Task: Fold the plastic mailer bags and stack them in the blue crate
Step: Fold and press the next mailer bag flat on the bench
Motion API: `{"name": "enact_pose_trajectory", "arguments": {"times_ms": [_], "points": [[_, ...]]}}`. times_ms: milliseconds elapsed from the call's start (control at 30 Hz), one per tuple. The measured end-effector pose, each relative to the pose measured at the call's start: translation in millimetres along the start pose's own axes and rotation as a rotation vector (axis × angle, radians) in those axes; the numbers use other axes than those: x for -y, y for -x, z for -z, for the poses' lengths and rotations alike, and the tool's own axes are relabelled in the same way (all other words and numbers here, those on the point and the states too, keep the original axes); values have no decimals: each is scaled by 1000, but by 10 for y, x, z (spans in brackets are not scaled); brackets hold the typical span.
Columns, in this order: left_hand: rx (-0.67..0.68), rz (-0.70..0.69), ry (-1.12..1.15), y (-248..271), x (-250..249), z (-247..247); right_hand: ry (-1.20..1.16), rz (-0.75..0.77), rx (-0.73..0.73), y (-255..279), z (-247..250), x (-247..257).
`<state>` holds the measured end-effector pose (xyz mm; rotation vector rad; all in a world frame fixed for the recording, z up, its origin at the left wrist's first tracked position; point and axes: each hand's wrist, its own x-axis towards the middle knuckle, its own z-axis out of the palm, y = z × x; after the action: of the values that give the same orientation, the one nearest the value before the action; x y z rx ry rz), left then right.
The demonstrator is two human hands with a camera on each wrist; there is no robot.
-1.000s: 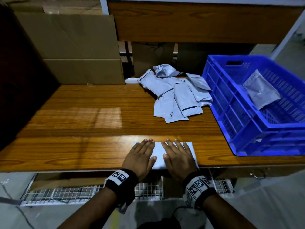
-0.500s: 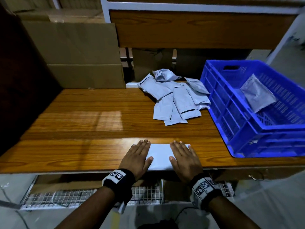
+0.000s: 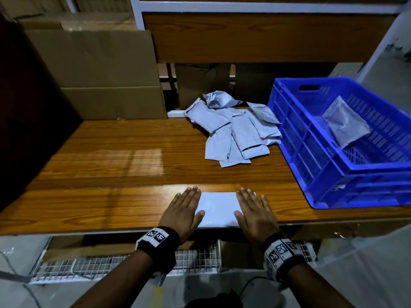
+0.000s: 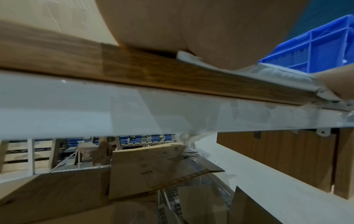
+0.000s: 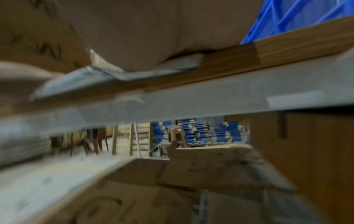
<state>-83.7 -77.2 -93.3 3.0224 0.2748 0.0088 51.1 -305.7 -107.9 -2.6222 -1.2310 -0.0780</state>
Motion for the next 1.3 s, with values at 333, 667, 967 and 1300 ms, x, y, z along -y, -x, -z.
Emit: {"name": "enact_pose_trajectory", "arguments": {"times_ms": [333, 667, 967, 1300], "points": [[58, 17, -72, -10, -26, 58, 99, -37, 107, -32, 119, 19], [50, 0, -16, -115, -444, 65, 5, 5, 74, -218, 2, 665], [20, 9, -61, -106, -459, 5, 89, 2, 13, -240, -75, 660], [56, 11, -113, -107, -465, 18, 72, 9, -32, -215, -133, 633]]}}
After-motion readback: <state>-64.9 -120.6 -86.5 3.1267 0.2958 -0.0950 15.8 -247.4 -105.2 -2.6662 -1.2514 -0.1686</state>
